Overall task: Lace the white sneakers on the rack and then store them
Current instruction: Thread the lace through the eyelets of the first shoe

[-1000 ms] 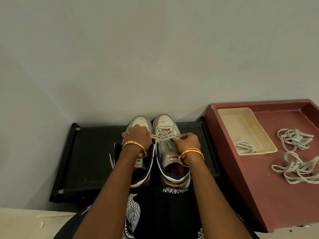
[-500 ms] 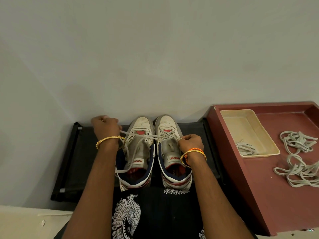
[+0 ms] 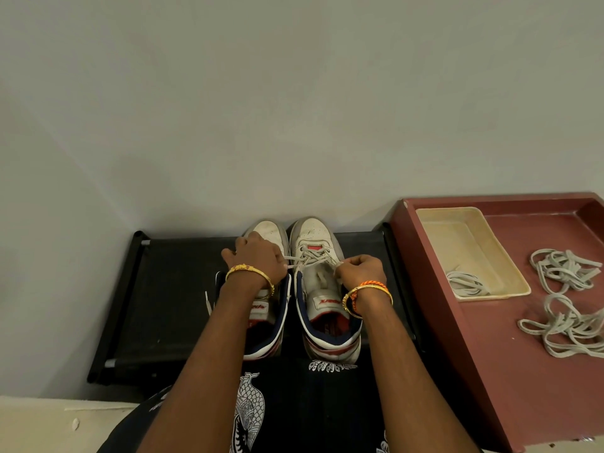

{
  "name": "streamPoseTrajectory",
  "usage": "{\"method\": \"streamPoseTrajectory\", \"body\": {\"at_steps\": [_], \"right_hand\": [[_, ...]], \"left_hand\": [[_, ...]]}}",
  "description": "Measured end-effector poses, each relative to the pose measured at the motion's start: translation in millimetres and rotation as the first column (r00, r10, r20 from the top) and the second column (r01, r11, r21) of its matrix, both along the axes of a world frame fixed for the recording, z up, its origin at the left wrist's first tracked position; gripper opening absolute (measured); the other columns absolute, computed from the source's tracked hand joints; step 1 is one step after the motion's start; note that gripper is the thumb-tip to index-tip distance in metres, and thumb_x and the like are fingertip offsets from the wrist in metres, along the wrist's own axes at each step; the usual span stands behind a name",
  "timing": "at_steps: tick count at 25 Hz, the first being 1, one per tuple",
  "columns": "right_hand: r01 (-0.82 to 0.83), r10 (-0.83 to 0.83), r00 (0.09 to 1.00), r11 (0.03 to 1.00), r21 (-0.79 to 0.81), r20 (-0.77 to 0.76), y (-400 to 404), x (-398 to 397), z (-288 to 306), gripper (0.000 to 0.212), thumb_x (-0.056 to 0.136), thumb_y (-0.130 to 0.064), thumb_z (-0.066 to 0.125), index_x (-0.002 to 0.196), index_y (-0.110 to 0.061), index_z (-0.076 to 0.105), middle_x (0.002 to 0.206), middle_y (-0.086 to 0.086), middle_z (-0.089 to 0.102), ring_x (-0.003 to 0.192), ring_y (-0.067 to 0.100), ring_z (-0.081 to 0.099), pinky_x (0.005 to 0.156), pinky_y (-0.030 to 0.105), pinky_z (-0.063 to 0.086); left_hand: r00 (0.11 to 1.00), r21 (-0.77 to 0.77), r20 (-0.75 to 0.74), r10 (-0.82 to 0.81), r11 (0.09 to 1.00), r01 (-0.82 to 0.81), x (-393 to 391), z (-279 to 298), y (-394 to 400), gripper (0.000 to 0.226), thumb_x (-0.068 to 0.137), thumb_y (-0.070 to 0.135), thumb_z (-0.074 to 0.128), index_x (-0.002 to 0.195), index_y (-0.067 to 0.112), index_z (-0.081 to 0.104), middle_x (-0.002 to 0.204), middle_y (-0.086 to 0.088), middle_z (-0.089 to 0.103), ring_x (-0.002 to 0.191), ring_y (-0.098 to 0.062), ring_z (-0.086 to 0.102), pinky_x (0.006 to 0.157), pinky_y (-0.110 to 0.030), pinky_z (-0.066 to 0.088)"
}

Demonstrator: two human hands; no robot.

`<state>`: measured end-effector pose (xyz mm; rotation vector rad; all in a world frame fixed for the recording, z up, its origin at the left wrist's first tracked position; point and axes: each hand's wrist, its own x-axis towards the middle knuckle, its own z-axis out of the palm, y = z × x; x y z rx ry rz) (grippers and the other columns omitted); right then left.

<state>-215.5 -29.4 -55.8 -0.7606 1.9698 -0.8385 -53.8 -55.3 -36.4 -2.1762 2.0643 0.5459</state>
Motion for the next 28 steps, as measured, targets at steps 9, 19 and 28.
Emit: {"method": "streamPoseTrajectory", "body": {"at_steps": [9,19,28], "right_hand": [[0.032,-0.026,0.986,0.999,-0.036,0.165,-4,-5,9,0.012,0.085,-0.018,0.064,0.078,-0.009,0.060,0.072,0.003,0.058,0.070,0.016,0.053,0.062,0.024,0.040],[-0.277,0.367,0.875,0.915,-0.294,0.316,0,7,85,0.012,0.090,-0.006,0.058,0.084,-0.015,0.064,0.089,0.005,0.068,0.087,0.017,0.065,0.081,0.031,0.050],[-0.241,0.325,0.938,0.862,-0.447,0.121,4,21,94,0.015,0.080,-0.014,0.073,0.093,-0.010,0.065,0.088,0.004,0.069,0.080,0.011,0.065,0.071,0.019,0.052]], "left_hand": [[0.977,0.104,-0.193,-0.095,0.988,0.116,1,-5,-3,0.054,0.095,0.057,0.028,0.068,0.020,0.057,0.088,-0.002,0.061,0.109,-0.029,0.054,0.103,-0.046,0.032],[0.422,0.178,-0.897,0.131,0.981,0.072,1,87,8,0.046,0.085,0.057,0.044,0.088,0.025,0.076,0.101,0.006,0.073,0.111,-0.011,0.060,0.109,-0.043,0.031],[0.264,0.042,-0.964,0.022,0.997,0.071,1,108,14,0.046,0.088,-0.013,0.041,0.121,0.015,0.059,0.122,-0.004,0.064,0.119,-0.014,0.057,0.105,-0.034,0.042]]}}
